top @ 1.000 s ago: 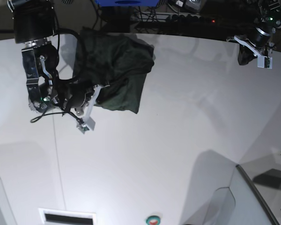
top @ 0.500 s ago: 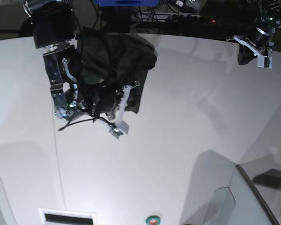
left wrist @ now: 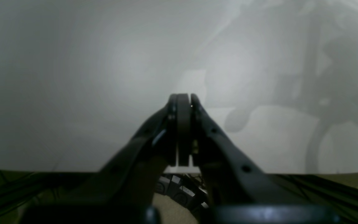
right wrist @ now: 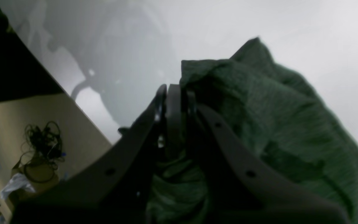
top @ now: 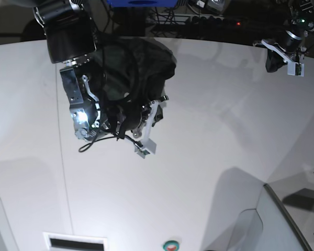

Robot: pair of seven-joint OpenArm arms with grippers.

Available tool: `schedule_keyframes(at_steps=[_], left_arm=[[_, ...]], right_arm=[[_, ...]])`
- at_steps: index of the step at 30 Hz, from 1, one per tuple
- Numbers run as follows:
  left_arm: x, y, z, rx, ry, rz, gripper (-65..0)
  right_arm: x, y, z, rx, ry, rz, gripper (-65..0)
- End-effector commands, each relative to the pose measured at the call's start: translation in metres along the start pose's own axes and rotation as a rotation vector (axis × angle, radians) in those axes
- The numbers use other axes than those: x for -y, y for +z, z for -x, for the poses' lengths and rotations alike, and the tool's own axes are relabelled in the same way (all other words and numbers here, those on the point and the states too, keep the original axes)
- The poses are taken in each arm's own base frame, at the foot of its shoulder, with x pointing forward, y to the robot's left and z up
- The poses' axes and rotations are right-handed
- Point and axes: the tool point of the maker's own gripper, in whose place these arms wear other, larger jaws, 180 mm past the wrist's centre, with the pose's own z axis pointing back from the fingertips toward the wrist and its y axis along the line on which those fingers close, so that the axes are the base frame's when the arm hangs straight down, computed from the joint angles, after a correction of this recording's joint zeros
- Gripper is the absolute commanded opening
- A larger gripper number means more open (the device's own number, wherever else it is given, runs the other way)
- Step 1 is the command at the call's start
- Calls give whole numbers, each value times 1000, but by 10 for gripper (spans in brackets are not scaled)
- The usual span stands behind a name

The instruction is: Layout the t-shirt on the table in an organized manner, then fold the t-shirt properly

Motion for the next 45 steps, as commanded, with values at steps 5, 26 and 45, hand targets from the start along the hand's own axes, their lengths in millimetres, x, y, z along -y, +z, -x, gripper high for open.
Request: schedule_keyframes(at_steps=[5,26,45], left_arm=[[-4,4,-10,30,-16,-1,-650],[87,2,-27,98,-59,243,-650],[255,16,-19,215,41,669,-347]], right_arm=[[-6,1,-31,51,17,-24,-641],[7,98,15,140,153,155,-488],[59,110,116,143,-72,285,-492]])
